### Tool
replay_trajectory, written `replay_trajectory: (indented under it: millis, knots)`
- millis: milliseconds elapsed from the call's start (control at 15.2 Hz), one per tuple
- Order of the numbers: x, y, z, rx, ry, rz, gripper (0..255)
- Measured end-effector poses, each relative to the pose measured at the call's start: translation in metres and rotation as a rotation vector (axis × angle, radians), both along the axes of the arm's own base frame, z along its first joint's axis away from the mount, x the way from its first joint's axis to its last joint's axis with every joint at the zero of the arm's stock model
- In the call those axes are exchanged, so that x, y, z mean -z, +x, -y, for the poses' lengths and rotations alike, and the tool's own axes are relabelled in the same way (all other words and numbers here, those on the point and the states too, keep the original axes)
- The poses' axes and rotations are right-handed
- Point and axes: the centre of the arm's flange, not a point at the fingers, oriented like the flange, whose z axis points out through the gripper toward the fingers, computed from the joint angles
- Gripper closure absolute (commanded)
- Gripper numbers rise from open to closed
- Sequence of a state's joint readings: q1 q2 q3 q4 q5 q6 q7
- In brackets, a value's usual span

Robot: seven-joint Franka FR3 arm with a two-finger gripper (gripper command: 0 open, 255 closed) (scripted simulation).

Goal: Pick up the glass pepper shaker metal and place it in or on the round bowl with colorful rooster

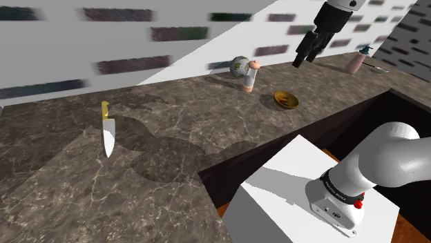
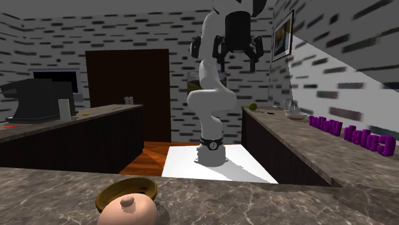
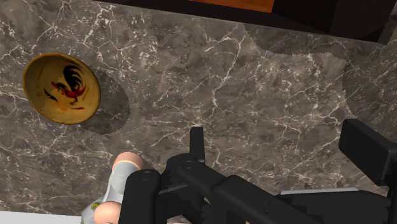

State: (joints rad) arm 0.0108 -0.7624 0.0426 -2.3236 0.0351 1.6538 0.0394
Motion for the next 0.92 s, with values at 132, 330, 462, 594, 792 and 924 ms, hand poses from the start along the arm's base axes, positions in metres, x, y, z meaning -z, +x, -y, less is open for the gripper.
replay_trajectory:
  millis: [132,330,462,594,792,924]
  knots:
    - [0.004,0.004,0.003,-0.002,-0.003,-0.001,0]
    - [0.017,0.028,0.019,-0.014,-0.017,-0.004,0]
    - [0.03,0.045,0.031,-0.023,-0.029,-0.007,0]
    - [0.04,0.067,0.045,-0.032,-0.041,-0.009,0]
    - [0.058,0.092,0.065,-0.047,-0.059,-0.014,0]
    - [0.067,0.11,0.079,-0.056,-0.071,-0.017,0]
